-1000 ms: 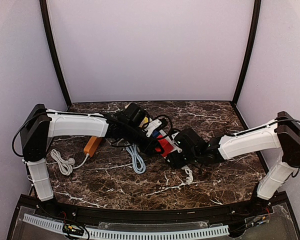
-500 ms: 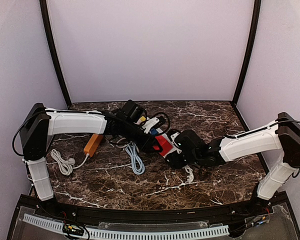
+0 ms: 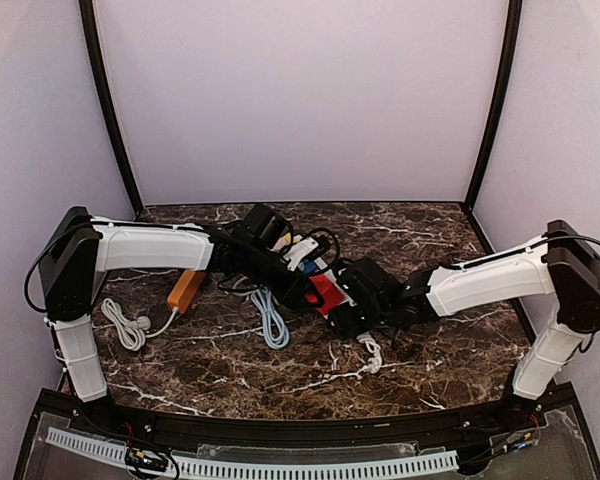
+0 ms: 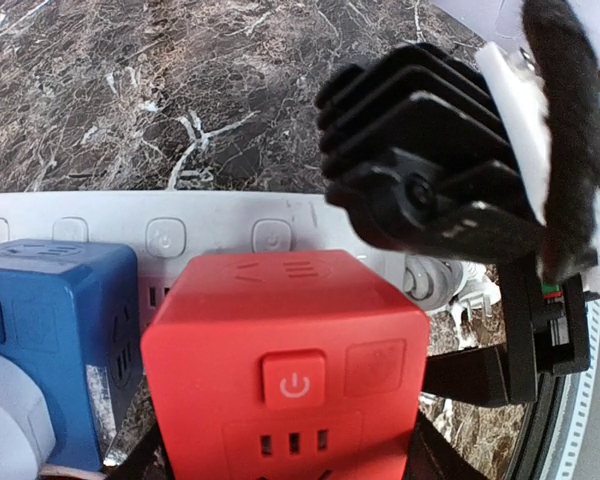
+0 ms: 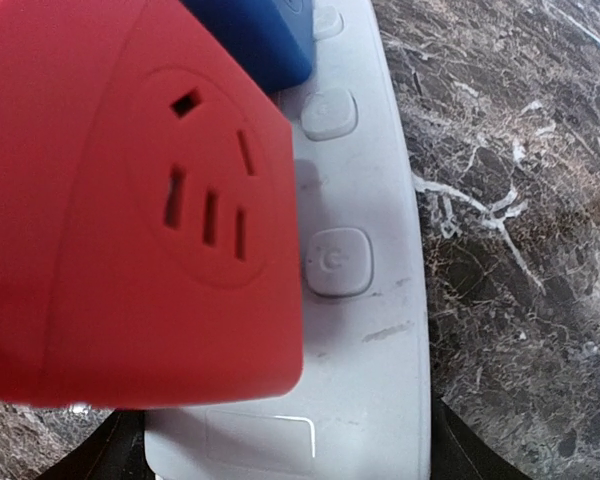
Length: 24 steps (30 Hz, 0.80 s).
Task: Pull the plug off the socket
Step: Remove the plug from the socket.
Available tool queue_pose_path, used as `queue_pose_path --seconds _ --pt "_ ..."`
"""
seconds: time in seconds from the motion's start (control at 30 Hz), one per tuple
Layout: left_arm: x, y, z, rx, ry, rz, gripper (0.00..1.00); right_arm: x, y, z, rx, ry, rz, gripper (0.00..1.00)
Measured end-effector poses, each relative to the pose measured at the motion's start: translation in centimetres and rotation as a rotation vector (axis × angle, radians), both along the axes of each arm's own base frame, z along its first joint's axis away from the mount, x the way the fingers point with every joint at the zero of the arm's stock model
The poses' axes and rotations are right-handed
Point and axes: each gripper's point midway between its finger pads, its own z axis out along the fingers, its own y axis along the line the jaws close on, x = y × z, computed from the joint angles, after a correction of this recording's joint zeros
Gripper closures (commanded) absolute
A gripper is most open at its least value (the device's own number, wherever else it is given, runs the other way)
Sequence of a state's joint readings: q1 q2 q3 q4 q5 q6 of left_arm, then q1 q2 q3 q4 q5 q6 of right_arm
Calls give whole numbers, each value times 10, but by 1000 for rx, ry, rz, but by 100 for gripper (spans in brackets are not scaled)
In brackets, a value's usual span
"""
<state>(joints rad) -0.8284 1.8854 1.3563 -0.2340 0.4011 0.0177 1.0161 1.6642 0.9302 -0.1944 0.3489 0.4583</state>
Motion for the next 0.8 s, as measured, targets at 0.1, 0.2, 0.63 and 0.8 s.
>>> queue_pose_path --seconds 0.1,0.2,0.63,0.8 --pt "-1 1 -3 3 -7 3 99 -1 0 -4 23 41 -22 100" --pt "-1 1 -4 1 -19 5 99 -1 0 -6 49 76 -35 100" --pt "-1 5 8 -9 -16 35 99 1 -9 -12 48 106 -55 100" --pt "1 9 15 -11 17 63 99 1 -14 -14 26 78 -38 100"
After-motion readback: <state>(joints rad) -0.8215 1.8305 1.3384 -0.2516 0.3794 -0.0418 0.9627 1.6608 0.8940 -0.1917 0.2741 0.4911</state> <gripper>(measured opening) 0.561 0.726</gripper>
